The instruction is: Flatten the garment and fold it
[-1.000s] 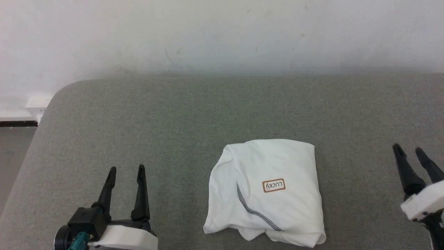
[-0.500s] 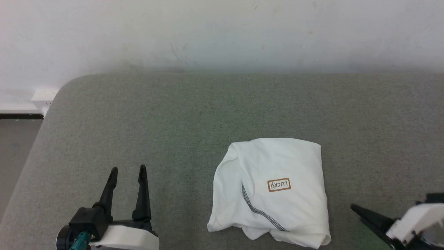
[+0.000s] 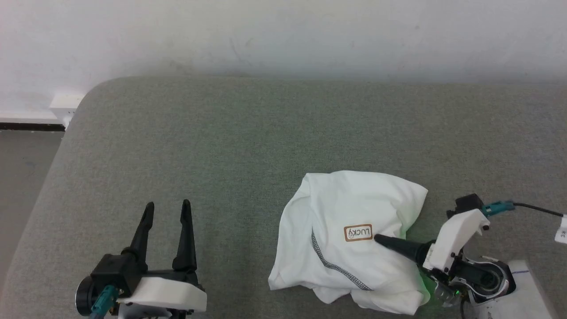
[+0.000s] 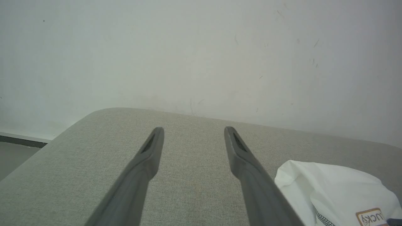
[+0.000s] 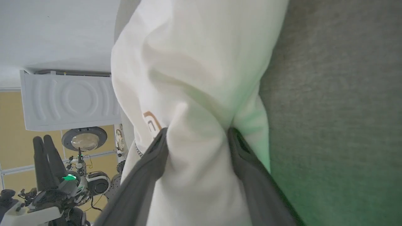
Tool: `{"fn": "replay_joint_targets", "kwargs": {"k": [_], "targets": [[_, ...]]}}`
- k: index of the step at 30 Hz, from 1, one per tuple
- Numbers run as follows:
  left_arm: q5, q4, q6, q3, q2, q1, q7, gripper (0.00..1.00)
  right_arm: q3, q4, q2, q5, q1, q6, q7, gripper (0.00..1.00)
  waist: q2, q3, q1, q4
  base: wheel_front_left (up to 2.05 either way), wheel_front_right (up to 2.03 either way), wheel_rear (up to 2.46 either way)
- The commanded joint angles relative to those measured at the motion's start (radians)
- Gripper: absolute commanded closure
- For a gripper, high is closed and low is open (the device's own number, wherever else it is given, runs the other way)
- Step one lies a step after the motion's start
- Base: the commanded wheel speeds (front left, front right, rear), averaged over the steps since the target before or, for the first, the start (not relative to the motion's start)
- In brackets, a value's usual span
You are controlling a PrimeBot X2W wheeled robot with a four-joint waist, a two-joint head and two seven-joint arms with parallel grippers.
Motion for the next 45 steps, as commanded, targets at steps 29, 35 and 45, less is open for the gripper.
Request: {"fn": "replay_joint_targets", "kwargs": {"k": [29, 35, 45], "targets": [[0.030, -0.092, -0.028, 0.011, 0.006, -0.086, -0.005, 0.00, 0.432, -0.251, -0.516, -0.400, -0.122, -0.001, -0.132, 1.00, -0.0001, 0.191, -0.0001, -0.351, 0.00, 0.00, 0.00], [0.048, -0.105, -0.046, 0.002, 0.041, -0.151, 0.006, 0.00, 0.395, -0.159, -0.570, -0.455, -0.173, -0.001, -0.218, 1.00, -0.0001, 0.287, -0.0001, -0.402, 0.00, 0.00, 0.00], [0.054, -0.102, -0.060, -0.021, 0.052, -0.209, 0.012, 0.00, 0.281, 0.015, -0.632, -0.590, -0.264, -0.001, -0.448, 1.00, -0.0001, 0.336, -0.0001, -0.378, 0.00, 0.00, 0.00]]}}
